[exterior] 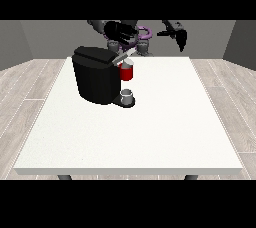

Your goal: Insert the coffee pod into the coffee machine and close the lid

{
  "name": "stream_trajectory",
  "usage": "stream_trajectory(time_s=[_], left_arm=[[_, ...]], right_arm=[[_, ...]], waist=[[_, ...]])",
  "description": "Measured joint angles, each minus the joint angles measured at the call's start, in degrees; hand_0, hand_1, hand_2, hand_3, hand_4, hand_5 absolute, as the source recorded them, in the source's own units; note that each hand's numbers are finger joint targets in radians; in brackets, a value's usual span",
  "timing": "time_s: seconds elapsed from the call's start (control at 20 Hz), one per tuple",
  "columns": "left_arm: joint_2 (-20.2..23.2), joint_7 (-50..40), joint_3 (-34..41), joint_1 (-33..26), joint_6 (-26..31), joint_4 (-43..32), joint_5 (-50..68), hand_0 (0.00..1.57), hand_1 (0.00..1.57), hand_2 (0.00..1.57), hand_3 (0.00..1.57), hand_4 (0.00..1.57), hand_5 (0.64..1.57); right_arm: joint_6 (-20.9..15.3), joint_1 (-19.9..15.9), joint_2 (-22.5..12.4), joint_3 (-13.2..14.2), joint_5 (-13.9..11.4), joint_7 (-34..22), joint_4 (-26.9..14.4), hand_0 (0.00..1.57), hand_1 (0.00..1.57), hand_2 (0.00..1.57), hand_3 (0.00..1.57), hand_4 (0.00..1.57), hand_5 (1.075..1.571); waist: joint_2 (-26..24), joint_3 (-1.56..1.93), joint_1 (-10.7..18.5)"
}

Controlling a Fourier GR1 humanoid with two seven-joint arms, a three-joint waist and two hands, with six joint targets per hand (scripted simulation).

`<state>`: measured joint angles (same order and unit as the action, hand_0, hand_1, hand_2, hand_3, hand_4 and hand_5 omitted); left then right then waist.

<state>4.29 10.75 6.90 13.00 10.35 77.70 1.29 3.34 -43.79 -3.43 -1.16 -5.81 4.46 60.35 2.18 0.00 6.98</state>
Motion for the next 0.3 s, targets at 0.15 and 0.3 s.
stream_trajectory(time_s=[0.15, 0.3], left_arm=[[-0.44, 0.87, 0.05, -1.21, -0.57, -1.4, -0.24, 0.0, 0.0, 0.0, 0.0, 0.19, 1.571], [-0.46, 0.2, 0.3, -2.31, -0.99, -1.59, -0.09, 0.0, 0.0, 0.0, 0.0, 0.19, 1.571]], right_arm=[[-0.49, 4.73, 1.75, -3.62, 2.87, 1.44, 2.73, 0.0, 0.0, 0.0, 0.0, 0.29, 1.571], [-1.21, 10.67, 2.61, -5.6, 6.02, 3.45, 4.96, 0.0, 0.0, 0.0, 0.0, 0.16, 1.571]], waist=[[-2.42, -0.01, -1.42], [-4.7, -0.01, -2.93]])
